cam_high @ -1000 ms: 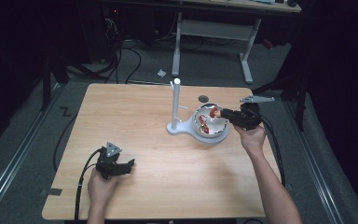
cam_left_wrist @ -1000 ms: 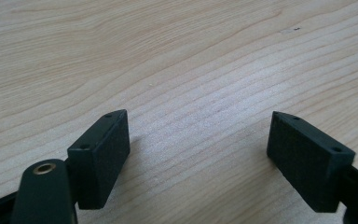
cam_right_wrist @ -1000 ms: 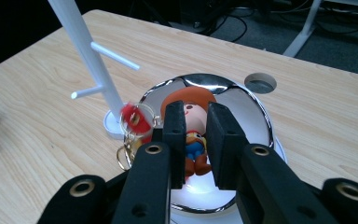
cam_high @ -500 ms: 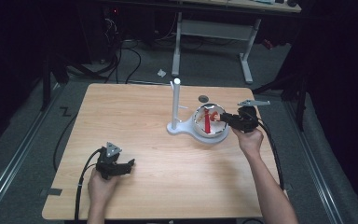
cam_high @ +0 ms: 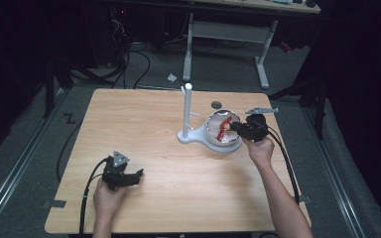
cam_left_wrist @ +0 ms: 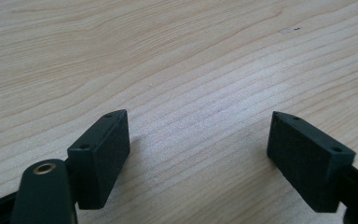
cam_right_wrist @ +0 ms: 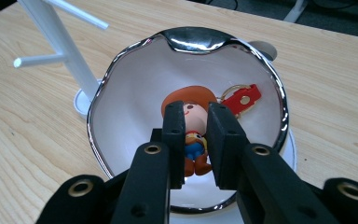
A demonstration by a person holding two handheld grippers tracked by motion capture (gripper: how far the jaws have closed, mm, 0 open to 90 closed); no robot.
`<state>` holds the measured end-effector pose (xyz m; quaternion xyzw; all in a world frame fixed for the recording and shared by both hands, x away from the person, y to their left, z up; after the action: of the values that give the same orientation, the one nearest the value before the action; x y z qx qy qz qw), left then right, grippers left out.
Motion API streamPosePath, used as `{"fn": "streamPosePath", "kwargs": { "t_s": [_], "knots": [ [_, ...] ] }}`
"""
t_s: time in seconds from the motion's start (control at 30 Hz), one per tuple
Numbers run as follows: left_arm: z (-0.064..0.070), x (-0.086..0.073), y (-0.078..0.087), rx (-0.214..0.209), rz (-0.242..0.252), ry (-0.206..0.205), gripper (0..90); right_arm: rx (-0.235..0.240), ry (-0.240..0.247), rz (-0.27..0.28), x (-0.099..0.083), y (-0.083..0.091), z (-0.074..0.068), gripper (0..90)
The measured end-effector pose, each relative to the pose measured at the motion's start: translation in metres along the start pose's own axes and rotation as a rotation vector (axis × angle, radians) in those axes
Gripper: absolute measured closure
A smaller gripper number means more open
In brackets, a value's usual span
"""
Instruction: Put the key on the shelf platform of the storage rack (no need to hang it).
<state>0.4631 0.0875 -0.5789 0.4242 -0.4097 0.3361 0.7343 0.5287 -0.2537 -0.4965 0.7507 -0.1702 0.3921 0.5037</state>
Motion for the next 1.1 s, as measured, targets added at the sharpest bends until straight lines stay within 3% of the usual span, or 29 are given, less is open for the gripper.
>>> {"fn": "streamPosePath", "kwargs": {
  "t_s": [0.27,0.33,0.7,1.1],
  "knots": [
    [0.0,0.0,0.0,0.0,0.002,0.001,21.5,-0.019,0.018,-0.028,-0.005,-0.008,0.0,76.8],
    [0.0,0.0,0.0,0.0,0.0,-0.001,21.5,-0.014,0.016,-0.023,-0.005,-0.007,0.0,72.4],
    [0.0,0.0,0.0,0.0,-0.001,-0.001,21.5,-0.024,0.019,0.005,0.002,0.006,0.002,58.0],
    [0.0,0.0,0.0,0.0,0.0,0.0,21.5,-0.023,-0.001,0.035,0.009,0.024,0.006,53.0]
  ]
}}
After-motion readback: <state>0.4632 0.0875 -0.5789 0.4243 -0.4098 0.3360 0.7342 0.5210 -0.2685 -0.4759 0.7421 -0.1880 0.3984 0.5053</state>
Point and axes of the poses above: each handheld gripper's, and its own axes: y roughly backward along the jaws, x roughly out of its top, z roughly to its right, the point moved 9 cm from there along -y, roughly forward along the jaws, and after that the axes turned 6 degrees about -y, right-handed, at the moved point
